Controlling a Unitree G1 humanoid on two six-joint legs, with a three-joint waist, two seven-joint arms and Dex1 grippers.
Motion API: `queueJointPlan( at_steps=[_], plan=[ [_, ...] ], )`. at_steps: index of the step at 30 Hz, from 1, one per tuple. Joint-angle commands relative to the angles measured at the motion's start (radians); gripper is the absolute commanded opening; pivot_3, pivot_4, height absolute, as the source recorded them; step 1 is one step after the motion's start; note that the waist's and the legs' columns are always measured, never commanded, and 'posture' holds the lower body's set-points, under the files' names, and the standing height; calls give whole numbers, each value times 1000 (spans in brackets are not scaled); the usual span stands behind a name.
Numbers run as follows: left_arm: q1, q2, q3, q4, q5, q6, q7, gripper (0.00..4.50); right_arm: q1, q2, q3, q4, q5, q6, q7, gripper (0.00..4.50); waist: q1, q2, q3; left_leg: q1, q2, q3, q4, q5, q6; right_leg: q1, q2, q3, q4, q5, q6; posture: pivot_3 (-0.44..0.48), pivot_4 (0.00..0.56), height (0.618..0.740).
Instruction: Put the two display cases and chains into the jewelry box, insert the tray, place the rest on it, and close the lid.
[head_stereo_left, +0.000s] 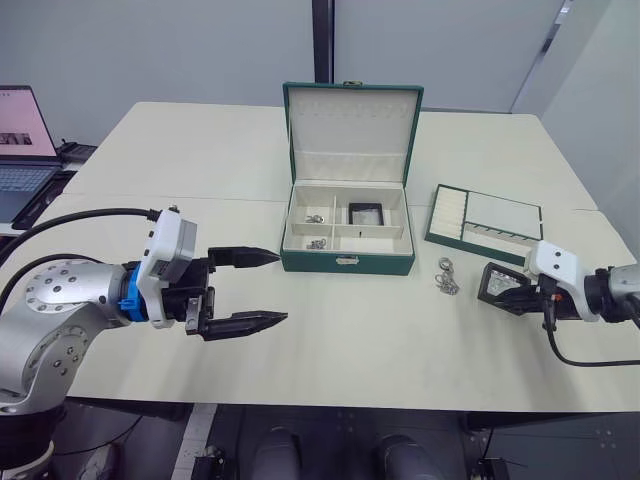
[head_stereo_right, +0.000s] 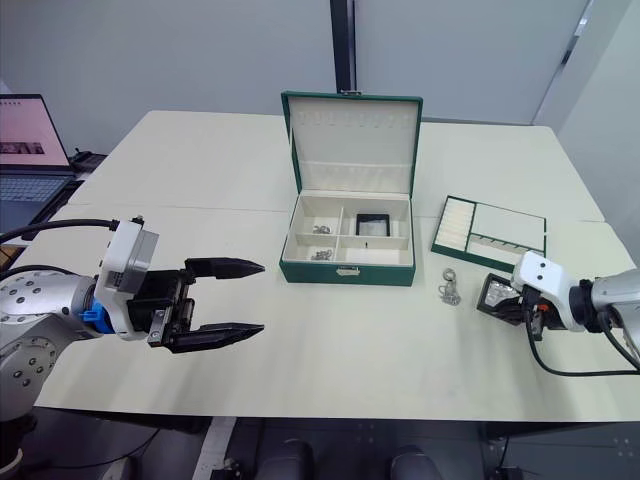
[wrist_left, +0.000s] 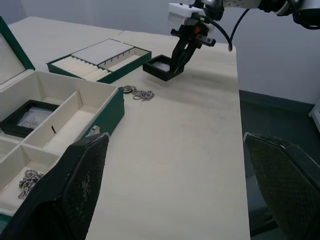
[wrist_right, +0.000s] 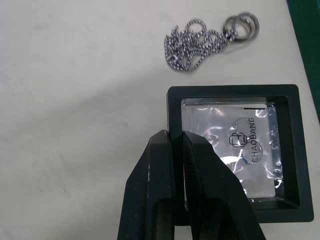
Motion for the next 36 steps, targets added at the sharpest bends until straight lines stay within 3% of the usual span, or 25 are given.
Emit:
queueJointPlan(
  at_steps=[1, 5, 10, 19, 29, 36],
  plan=[
    [8, 5, 39, 9, -5, -8, 5, 4500, -40, -36, -45, -121, 62, 77, 16, 12, -1, 0, 0, 0, 0, 0, 0, 0, 0, 0, 0, 0, 0, 0, 0, 0, 150, 740],
    [19, 8, 56, 25, -3, -8, 15, 4500, -133, -51, -6, -199, 90, 173, 22, 12, -3, 1, 1, 0, 0, 0, 0, 0, 0, -1, 0, 0, 0, 0, 0, 0, 150, 740],
    [41, 17, 96, 59, 22, -23, 21, 4500, -385, -20, 145, -240, 70, 289, 46, 12, -5, 3, 2, 0, 0, 0, -1, 0, 1, -2, 0, 1, 1, 0, 0, 0, 150, 740],
    [70, 17, 127, 98, 53, -43, 17, 4500, -740, 208, 376, -94, -15, 360, 33, 12, -4, 3, 2, -1, 1, 1, -1, 0, 1, -7, 0, 1, 1, 0, 0, 0, 150, 740],
    [101, 21, 185, 147, 102, -79, 25, 4500, -908, 415, 529, 236, -152, 230, 65, 12, -5, 3, 2, -1, 1, 1, -1, 0, 1, -9, 0, 0, 2, 0, 0, 0, 150, 740],
    [145, 19, 238, 125, 103, -77, 50, 4500, -961, 534, 559, 413, -209, 162, 87, 12, -7, 3, 2, -1, 1, 1, -1, 0, 1, -9, 0, 0, 2, 0, 0, 0, 150, 740]
  ],
)
